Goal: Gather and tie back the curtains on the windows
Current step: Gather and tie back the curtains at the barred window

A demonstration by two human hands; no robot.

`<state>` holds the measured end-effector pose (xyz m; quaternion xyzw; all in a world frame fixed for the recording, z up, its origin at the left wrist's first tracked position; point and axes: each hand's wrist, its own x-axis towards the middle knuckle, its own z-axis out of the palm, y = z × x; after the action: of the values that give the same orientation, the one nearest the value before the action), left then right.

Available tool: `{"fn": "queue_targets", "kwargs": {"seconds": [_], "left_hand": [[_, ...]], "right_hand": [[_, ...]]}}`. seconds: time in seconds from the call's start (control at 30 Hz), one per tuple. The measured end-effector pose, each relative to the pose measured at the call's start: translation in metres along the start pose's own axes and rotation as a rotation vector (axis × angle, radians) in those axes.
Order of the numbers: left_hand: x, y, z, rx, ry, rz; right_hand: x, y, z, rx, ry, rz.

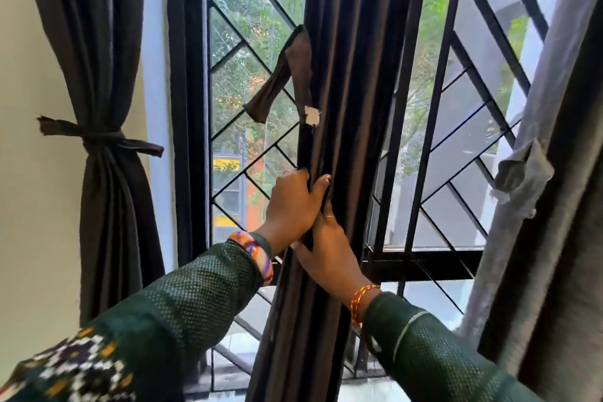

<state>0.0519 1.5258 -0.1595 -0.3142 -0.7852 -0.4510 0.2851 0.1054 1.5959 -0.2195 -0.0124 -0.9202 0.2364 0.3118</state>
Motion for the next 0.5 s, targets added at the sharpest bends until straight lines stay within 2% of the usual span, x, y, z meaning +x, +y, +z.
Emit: {"fn": "queue_targets", "kwargs": {"seconds": [0.13,0.23,0.27,0.4,0.5], "left_hand": [[-0.019,0.006,0.003,0.045,-0.019,0.059],[-0.023,0.009,-0.002,0.103,-0.044,0.063],[-0.023,0.01,-0.005,0.115,-0.042,0.054],[-0.029,0.011,-0.016,0.158,-0.041,0.046],[-0.037,0.019,-0.02,0.163,-0.035,0.059]], "right_hand": [[-0.029,-0.001,0.011,-0.106,-0.125,0.014],[-0.047,-0.005,0.001,-0.195,-0.13,-0.041],[-0.053,-0.004,-0.006,-0.222,-0.069,-0.082],[-0.059,-0.001,-0.041,-0.097,0.463,-0.173],[-0.044,0.007,-0.063,0.069,0.584,0.005]]}}
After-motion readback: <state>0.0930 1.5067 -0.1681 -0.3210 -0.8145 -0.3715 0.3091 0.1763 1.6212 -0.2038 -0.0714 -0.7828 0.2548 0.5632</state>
